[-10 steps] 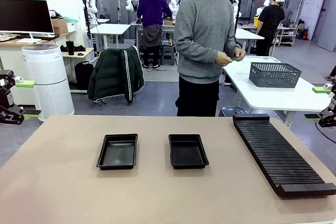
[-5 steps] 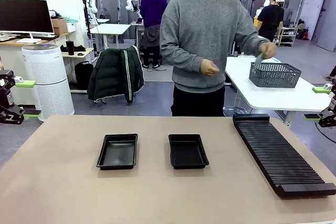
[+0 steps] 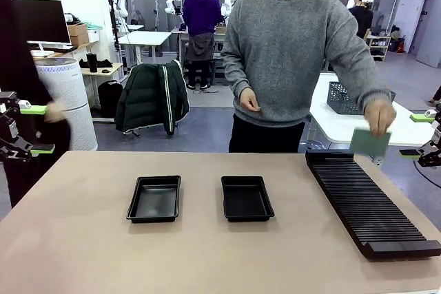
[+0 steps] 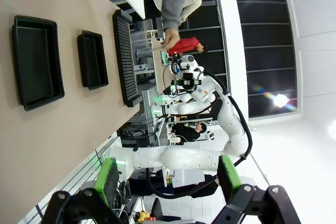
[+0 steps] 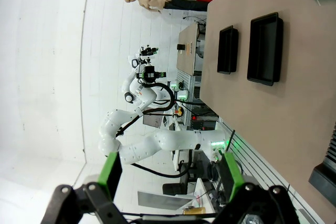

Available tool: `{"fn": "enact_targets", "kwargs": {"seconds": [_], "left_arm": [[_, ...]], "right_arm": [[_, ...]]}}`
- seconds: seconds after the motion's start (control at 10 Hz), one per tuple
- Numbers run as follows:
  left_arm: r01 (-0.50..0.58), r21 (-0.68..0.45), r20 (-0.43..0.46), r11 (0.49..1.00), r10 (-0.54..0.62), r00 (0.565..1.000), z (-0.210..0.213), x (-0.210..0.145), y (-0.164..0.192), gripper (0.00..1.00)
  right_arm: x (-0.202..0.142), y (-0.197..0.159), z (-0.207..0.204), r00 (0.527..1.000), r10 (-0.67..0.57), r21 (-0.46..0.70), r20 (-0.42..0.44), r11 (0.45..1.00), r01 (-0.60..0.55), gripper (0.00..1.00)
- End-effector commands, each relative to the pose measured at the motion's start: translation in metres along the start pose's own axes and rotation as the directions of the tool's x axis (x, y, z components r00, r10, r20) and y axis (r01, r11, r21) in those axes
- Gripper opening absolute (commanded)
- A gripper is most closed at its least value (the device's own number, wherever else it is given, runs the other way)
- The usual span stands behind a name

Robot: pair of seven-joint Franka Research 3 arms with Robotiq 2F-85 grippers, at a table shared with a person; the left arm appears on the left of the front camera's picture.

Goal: Inspect and transfer BCBs to ESD trays.
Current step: Pick up the Blank PCB from the PCB Rack and place it in the left ESD tray.

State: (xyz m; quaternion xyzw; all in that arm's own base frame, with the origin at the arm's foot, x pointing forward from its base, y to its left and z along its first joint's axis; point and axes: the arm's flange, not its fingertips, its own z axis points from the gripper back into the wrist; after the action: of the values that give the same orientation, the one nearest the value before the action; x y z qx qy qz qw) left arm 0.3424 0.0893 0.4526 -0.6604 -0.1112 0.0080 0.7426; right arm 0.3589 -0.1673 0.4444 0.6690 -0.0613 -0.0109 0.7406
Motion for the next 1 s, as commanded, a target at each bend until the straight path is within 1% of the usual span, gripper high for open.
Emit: {"fn": "enact_targets", "kwargs": {"seconds": [0.0,0.9], "left_arm": [[0.000,0.001,0.002,1.000,0.000,1.000,0.0004,0.0001,0.0002,1.00],[0.000,0.001,0.002,1.000,0.000,1.000,0.0004,0.0001,0.0002,1.00]], "right_arm": [[0.0000,0.0000,0.0000,1.000,-0.001,0.000,0.000,1.000,0.001,1.00],[0.0000,0.0000,0.0000,1.000,-0.001,0.000,0.000,1.000,0.001,1.00]]}}
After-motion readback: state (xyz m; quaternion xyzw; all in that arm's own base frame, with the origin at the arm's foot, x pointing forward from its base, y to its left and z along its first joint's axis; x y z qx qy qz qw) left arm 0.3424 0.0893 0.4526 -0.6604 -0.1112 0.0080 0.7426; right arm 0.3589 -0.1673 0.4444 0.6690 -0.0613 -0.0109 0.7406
